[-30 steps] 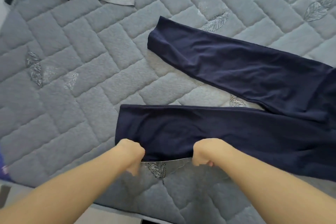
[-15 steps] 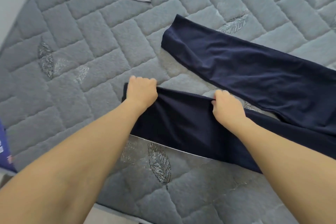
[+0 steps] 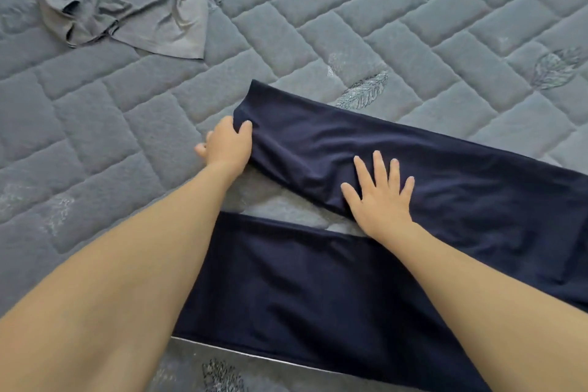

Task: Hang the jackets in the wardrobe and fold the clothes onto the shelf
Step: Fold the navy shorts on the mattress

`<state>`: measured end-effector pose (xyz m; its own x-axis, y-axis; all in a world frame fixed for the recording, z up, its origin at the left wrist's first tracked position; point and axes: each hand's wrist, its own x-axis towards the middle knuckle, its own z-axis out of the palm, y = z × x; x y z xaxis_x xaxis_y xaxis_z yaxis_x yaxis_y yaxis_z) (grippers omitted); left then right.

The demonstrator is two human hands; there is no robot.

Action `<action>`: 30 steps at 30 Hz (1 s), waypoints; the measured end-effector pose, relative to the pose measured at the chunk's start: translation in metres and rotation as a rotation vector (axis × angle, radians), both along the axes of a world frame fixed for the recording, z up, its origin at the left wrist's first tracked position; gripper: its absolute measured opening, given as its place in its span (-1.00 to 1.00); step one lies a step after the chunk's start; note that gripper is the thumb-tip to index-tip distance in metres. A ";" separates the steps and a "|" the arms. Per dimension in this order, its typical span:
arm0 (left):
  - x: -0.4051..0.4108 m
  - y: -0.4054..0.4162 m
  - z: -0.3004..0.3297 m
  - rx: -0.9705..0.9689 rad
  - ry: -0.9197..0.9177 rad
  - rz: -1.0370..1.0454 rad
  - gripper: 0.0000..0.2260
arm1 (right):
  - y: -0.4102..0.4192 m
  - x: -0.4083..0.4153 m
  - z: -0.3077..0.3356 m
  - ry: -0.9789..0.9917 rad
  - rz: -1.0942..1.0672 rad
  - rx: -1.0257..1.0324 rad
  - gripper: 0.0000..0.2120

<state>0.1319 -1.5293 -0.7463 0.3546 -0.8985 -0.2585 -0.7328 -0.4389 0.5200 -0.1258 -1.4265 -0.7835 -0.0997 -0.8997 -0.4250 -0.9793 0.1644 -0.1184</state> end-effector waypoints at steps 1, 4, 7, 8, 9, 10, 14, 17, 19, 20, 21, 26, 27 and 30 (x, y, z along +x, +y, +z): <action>0.005 -0.001 0.000 -0.081 -0.010 -0.040 -0.71 | -0.001 -0.002 -0.002 -0.019 0.000 -0.040 -0.38; 0.032 0.006 0.003 -0.106 -0.282 -0.124 -0.71 | -0.006 -0.025 -0.002 0.003 -0.045 -0.148 -0.35; 0.027 0.019 -0.001 0.181 -0.619 -0.086 -0.55 | -0.017 -0.061 0.000 0.091 -0.125 -0.097 -0.31; 0.007 0.023 -0.003 0.142 -0.618 -0.151 -0.49 | -0.020 -0.069 -0.003 0.117 -0.118 -0.063 -0.29; -0.019 0.026 -0.007 0.051 -0.579 -0.259 -0.46 | -0.021 -0.075 -0.007 0.131 -0.102 -0.043 -0.29; -0.048 0.029 -0.013 -0.028 -0.513 -0.397 -0.45 | -0.022 -0.078 -0.012 0.134 -0.087 -0.046 -0.29; -0.114 0.039 -0.057 0.062 -0.410 -0.634 -0.40 | -0.020 -0.081 -0.032 0.126 -0.036 -0.147 -0.28; -0.114 0.040 -0.079 -0.023 -0.531 -0.602 -0.38 | -0.022 -0.085 -0.041 0.119 -0.017 -0.211 -0.29; -0.110 0.038 -0.085 -0.071 -0.550 -0.600 -0.38 | -0.024 -0.082 -0.039 0.113 -0.008 -0.220 -0.29; -0.112 0.039 -0.082 -0.068 -0.561 -0.600 -0.38 | -0.022 -0.083 -0.036 0.098 -0.010 -0.211 -0.29; -0.108 0.038 -0.083 -0.053 -0.559 -0.596 -0.38 | -0.024 -0.079 -0.034 0.084 -0.005 -0.194 -0.29; -0.111 0.038 -0.067 0.022 -0.542 -0.591 -0.39 | -0.009 -0.137 -0.008 -0.193 0.163 -0.225 -0.40; -0.118 0.037 -0.062 0.043 -0.511 -0.547 -0.39 | 0.003 -0.161 -0.003 -0.211 0.148 -0.257 -0.42; -0.177 0.064 -0.045 -0.044 -0.433 -0.541 -0.40 | 0.054 -0.243 0.008 -0.063 -0.052 -0.311 -0.44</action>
